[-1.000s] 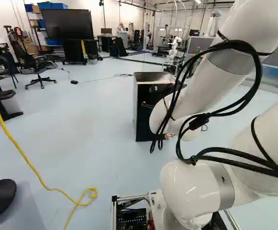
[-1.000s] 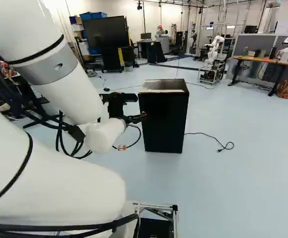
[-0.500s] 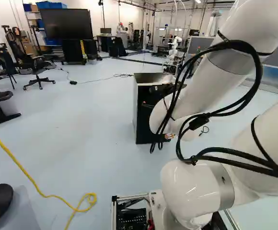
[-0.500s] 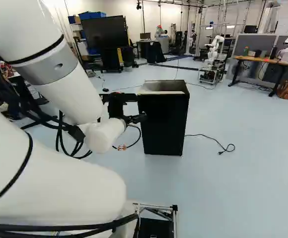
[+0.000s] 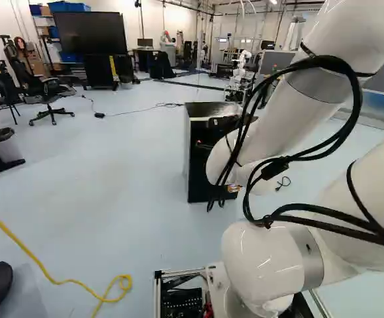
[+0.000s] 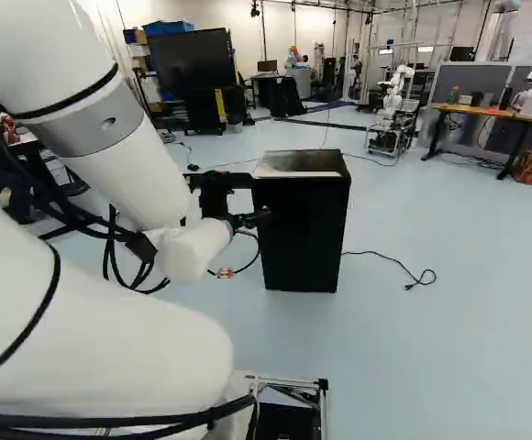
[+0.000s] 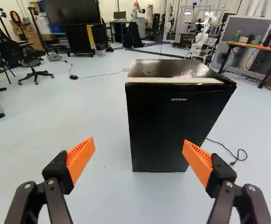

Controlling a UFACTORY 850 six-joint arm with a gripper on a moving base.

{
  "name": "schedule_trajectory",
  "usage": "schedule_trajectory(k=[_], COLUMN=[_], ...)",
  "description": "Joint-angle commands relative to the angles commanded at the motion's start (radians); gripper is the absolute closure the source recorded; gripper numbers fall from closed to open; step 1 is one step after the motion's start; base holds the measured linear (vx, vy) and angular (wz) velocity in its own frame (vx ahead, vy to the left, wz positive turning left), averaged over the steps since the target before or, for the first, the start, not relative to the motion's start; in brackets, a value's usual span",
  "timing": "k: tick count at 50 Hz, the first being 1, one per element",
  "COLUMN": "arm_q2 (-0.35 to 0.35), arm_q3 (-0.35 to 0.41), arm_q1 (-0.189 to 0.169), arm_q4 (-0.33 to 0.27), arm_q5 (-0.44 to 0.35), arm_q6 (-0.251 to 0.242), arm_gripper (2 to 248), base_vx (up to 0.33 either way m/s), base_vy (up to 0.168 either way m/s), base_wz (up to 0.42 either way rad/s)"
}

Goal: Grab a drink from the fridge

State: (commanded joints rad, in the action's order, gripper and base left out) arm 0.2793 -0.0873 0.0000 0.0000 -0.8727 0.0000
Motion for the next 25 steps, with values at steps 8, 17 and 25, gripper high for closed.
schedule_trajectory(k=[8,17,25], arm_q2=[0.0,0.0,0.0], arm_q3=[0.0,0.0,0.0], arm_q1=[0.0,0.0,0.0], arm_q4=[0.0,0.0,0.0], arm_q5=[0.0,0.0,0.0], arm_q6=[0.0,0.0,0.0], arm_gripper=[3,3,3], base_vx=[0.107,0.091,0.081], base_vy=[0.043,0.041,0.038], base_wz=[-0.02,-0.016,-0.014])
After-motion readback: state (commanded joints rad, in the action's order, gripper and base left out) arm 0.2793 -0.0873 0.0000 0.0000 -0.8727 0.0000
